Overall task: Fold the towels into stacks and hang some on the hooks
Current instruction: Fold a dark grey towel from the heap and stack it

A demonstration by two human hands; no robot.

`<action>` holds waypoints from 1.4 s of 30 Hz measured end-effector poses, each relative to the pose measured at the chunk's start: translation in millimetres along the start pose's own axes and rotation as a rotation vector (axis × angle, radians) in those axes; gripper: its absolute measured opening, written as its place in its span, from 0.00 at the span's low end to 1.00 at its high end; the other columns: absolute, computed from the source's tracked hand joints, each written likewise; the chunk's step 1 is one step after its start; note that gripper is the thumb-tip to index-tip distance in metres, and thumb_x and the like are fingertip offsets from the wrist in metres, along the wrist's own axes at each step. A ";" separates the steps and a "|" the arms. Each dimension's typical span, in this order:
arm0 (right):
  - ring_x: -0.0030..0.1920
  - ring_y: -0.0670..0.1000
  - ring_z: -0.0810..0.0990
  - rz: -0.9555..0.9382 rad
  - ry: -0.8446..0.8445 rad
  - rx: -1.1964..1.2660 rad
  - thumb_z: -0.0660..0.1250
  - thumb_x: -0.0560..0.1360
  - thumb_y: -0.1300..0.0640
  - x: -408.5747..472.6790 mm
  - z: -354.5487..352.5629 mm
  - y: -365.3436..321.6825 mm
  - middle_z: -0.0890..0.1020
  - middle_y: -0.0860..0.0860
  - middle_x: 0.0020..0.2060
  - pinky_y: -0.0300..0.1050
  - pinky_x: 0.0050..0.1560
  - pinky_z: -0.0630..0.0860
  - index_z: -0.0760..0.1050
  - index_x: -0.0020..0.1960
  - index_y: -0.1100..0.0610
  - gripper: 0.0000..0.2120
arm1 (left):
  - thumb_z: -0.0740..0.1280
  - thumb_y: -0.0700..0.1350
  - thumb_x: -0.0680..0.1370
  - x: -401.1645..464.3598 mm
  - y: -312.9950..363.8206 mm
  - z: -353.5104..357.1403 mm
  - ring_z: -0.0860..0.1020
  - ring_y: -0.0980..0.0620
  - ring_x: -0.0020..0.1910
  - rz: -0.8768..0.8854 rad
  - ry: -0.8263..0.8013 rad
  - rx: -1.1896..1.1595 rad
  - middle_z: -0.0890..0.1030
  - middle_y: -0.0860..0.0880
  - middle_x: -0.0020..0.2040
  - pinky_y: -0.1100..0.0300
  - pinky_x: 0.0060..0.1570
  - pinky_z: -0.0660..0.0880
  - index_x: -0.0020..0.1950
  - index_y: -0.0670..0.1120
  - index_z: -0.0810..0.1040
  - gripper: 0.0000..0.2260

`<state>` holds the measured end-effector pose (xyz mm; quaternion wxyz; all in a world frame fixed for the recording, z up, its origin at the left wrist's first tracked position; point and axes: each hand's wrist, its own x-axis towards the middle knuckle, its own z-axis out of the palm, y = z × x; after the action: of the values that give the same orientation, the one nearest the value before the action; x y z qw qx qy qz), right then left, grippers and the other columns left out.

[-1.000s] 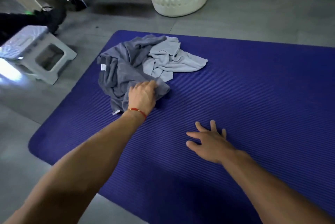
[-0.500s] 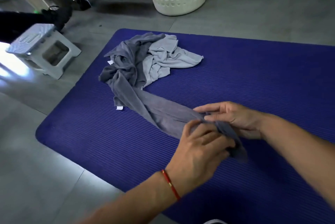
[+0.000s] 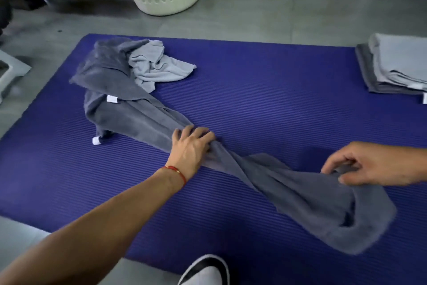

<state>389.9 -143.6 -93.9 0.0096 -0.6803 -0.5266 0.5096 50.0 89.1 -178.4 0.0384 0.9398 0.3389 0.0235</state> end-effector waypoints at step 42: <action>0.61 0.39 0.70 0.382 0.571 0.149 0.71 0.77 0.44 -137.7 240.9 73.8 0.70 0.37 0.60 0.34 0.66 0.66 0.62 0.70 0.37 0.26 | 0.67 0.51 0.81 56.9 263.7 17.3 0.72 0.50 0.47 0.890 -0.710 -0.059 0.66 0.50 0.62 0.53 0.48 0.73 0.75 0.53 0.66 0.23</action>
<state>282.8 -402.6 -156.0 0.1107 -0.8790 -0.3272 0.3286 262.5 -78.0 -171.4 0.1626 0.9407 -0.1240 -0.2706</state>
